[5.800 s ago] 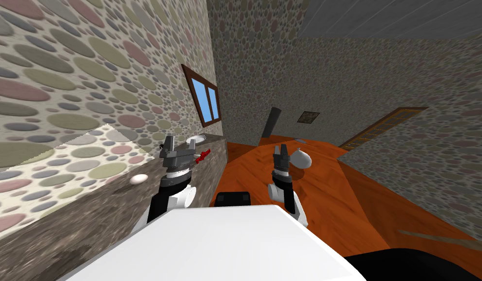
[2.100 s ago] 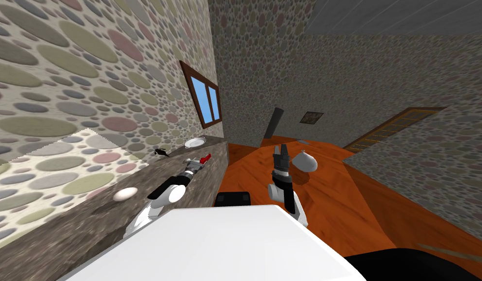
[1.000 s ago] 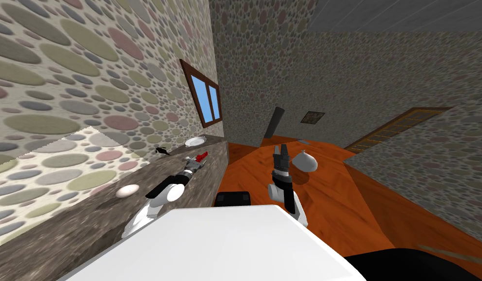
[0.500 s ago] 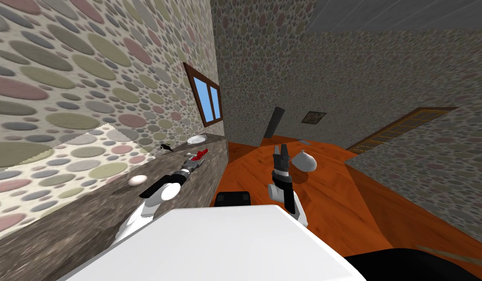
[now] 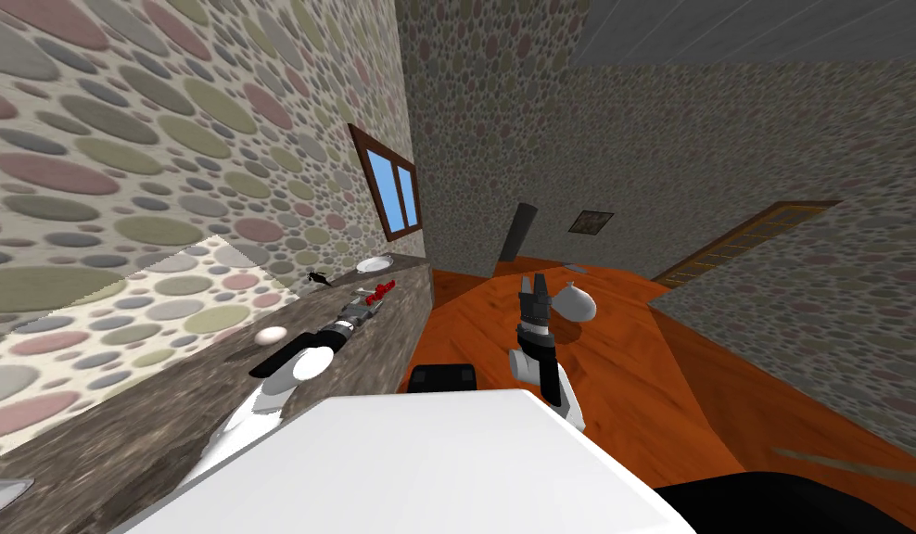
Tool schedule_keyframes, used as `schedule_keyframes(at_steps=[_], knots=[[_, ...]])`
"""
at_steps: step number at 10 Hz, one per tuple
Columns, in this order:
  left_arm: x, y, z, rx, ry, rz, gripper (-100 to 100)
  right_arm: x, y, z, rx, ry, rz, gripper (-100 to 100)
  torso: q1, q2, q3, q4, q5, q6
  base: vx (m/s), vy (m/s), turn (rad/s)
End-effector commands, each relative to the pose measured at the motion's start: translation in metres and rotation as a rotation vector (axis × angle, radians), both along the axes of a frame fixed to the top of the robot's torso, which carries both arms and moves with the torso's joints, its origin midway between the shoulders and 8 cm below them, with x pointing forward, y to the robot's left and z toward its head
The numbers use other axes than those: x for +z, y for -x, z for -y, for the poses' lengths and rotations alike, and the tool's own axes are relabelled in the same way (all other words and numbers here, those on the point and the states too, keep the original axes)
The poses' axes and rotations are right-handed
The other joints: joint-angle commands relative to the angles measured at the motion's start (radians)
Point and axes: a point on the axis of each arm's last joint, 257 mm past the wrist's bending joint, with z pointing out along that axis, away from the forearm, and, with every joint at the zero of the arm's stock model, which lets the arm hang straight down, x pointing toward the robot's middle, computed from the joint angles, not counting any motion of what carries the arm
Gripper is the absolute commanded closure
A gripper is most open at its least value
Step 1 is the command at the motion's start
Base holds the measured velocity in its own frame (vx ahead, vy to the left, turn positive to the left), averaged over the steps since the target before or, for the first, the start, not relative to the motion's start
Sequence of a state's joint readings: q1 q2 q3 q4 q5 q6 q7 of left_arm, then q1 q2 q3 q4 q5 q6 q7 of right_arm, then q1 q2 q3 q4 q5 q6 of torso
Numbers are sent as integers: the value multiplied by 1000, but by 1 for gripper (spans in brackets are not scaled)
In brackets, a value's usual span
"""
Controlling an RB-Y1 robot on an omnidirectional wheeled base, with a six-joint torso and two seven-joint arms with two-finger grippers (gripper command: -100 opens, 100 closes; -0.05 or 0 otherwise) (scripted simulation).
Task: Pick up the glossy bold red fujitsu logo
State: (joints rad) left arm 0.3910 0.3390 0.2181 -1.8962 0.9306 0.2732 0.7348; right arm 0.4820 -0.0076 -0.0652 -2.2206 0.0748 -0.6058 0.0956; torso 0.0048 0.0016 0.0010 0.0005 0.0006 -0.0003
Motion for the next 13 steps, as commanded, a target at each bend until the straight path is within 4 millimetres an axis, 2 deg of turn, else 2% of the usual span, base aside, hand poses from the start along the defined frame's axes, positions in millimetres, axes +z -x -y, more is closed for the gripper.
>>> schedule_keyframes(at_steps=[1,3,7,8,9,10,13], knots=[[-11,6,-11,20,-33,-23,-100,0,0,0,0,0,0,0,0,0,0,0,0,0,75,117,-306],[-18,8,-11,22,-58,-36,-100,0,0,0,0,0,0,0,7,-9,-5,-2,2,-1,110,140,-110],[-25,11,-8,20,-91,-49,-100,0,0,0,0,0,0,0,2,-12,-7,-3,1,0,119,68,-94],[-25,11,-8,20,-92,-49,0,0,0,0,0,0,0,0,0,-9,-5,-2,0,-1,11,7,2],[-25,11,-8,20,-92,-49,-100,0,0,0,0,0,0,0,-2,-5,-3,-1,0,-1,5,3,-1],[-25,11,-8,20,-92,-49,100,0,0,0,0,0,0,0,-3,-4,-3,-1,0,-1,0,0,0],[-25,11,-8,20,-92,-49,100,0,0,0,0,0,0,0,-3,-3,-2,-1,-1,-1,0,0,0]])
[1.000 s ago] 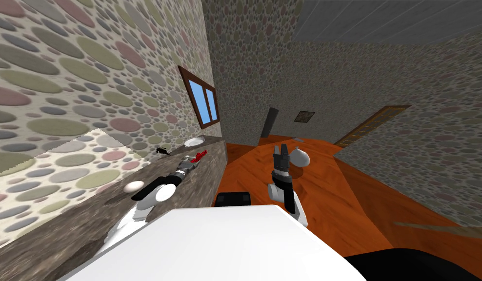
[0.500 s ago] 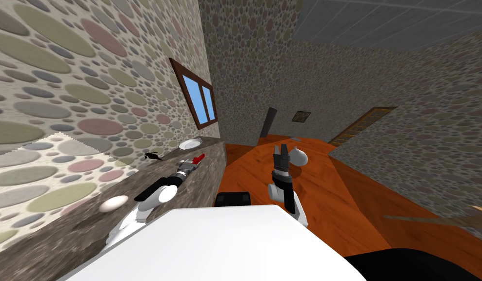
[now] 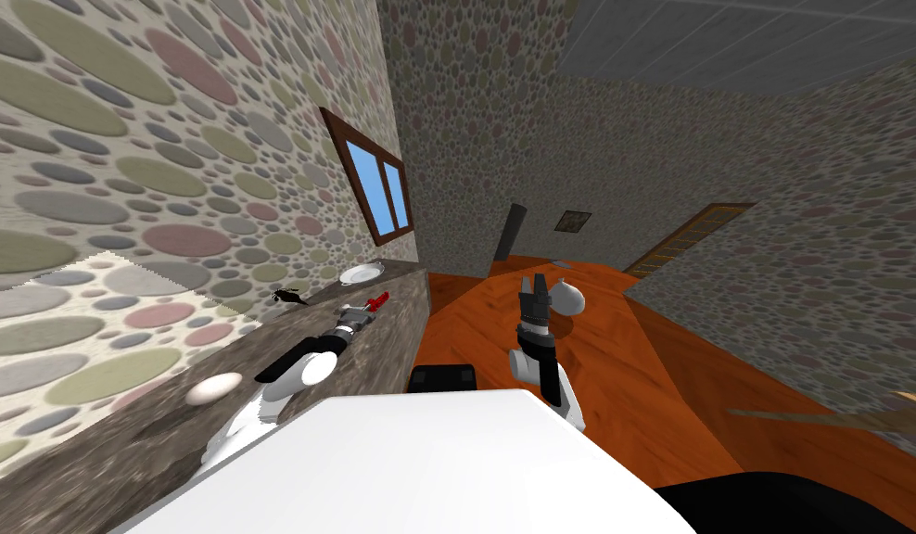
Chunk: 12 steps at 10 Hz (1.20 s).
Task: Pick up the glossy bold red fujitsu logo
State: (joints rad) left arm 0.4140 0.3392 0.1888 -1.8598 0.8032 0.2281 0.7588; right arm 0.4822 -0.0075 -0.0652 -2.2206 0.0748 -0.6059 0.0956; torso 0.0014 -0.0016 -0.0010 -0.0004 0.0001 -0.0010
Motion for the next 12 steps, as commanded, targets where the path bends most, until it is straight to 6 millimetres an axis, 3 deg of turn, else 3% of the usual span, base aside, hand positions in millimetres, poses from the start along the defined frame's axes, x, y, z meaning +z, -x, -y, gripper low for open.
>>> schedule_keyframes(at_steps=[1,2,3,12], knots=[[0,0,0,0,0,0,100,0,0,0,0,0,0,0,0,0,0,0,0,0,0,0,0],[0,0,0,0,0,0,0,0,0,0,0,0,0,0,0,0,0,0,0,0,0,0,0],[6,7,-15,11,5,-14,-100,0,0,0,0,0,0,0,0,0,0,0,0,0,42,-6,-4],[-2,60,-39,20,119,-182,-100,0,0,0,0,0,0,0,-1,-5,-3,-1,0,0,66,-11,-19]])
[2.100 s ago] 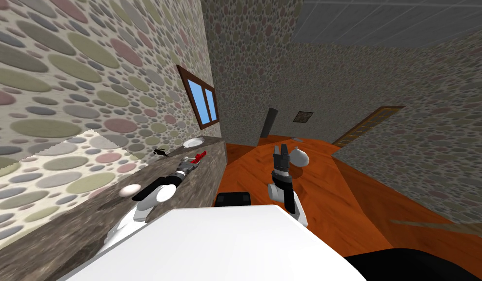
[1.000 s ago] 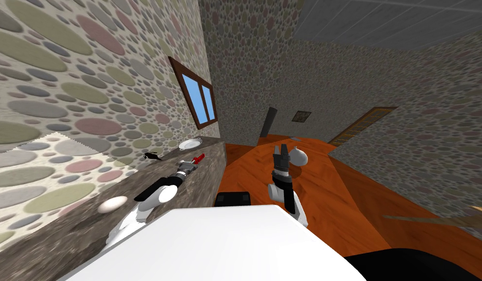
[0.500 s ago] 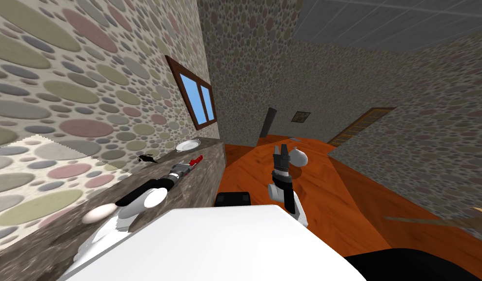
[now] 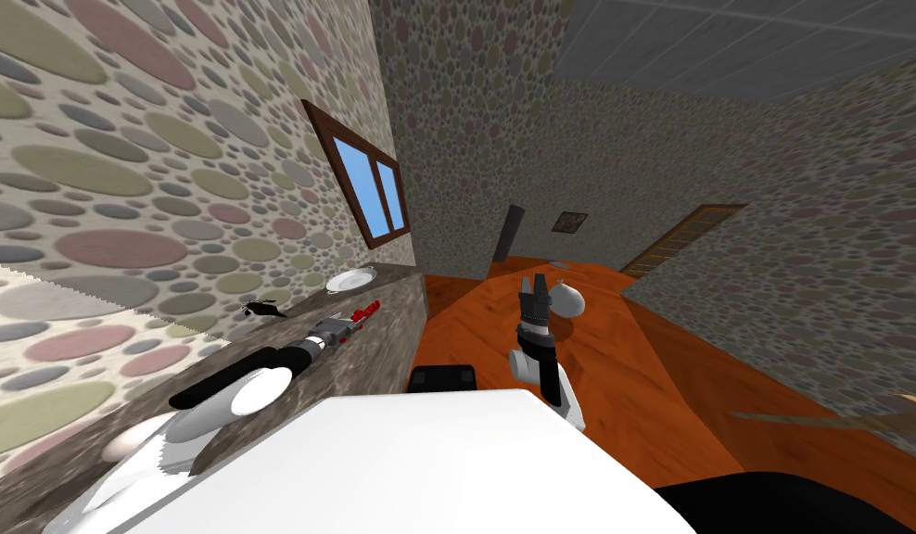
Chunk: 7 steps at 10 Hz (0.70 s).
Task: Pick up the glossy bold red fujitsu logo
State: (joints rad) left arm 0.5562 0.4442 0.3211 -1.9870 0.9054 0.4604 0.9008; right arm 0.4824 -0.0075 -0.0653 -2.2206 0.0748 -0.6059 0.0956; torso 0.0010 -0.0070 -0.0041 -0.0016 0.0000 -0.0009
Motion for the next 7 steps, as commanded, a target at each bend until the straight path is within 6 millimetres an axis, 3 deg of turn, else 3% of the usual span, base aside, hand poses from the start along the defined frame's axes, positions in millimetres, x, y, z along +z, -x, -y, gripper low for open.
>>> schedule_keyframes(at_steps=[1,7], knots=[[-1,11,-2,2,29,-37,-100,0,0,0,0,0,0,0,0,0,0,0,0,0,84,-16,-24],[-6,44,-1,-2,99,-151,-100,0,0,0,0,0,0,0,0,0,0,0,0,0,61,-2,-19]])
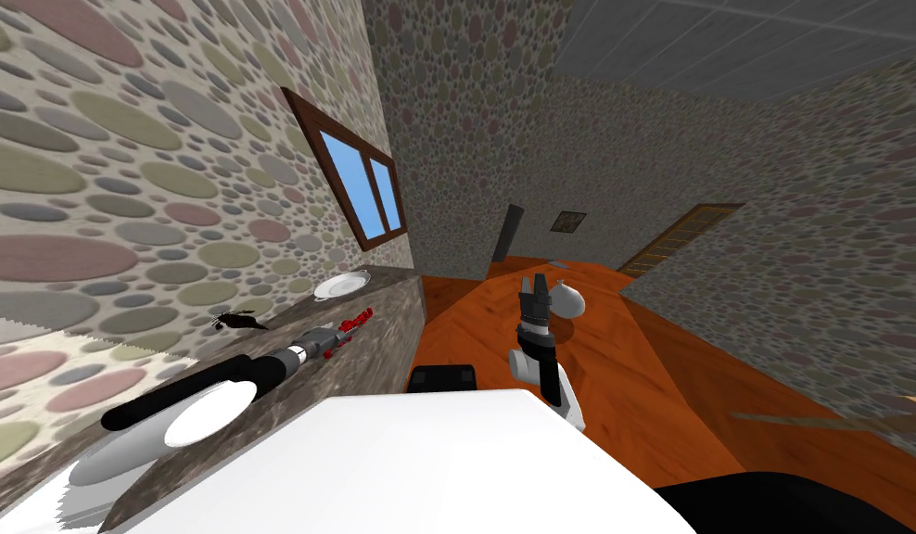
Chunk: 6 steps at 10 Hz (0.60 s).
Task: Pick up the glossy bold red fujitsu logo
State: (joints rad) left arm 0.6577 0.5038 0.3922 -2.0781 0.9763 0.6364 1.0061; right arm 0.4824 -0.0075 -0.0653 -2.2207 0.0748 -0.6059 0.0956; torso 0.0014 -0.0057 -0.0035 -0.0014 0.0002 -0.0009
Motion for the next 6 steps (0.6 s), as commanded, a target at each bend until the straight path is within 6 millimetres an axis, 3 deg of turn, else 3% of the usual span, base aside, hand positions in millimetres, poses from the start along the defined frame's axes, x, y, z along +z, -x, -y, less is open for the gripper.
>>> schedule_keyframes(at_steps=[1,6], knots=[[-1,10,1,-1,20,-36,-100,0,0,0,0,0,0,0,0,0,0,0,0,0,52,-1,-19],[-1,43,0,6,70,-149,-100,0,0,0,0,0,0,0,0,0,0,0,0,0,67,7,-18]])
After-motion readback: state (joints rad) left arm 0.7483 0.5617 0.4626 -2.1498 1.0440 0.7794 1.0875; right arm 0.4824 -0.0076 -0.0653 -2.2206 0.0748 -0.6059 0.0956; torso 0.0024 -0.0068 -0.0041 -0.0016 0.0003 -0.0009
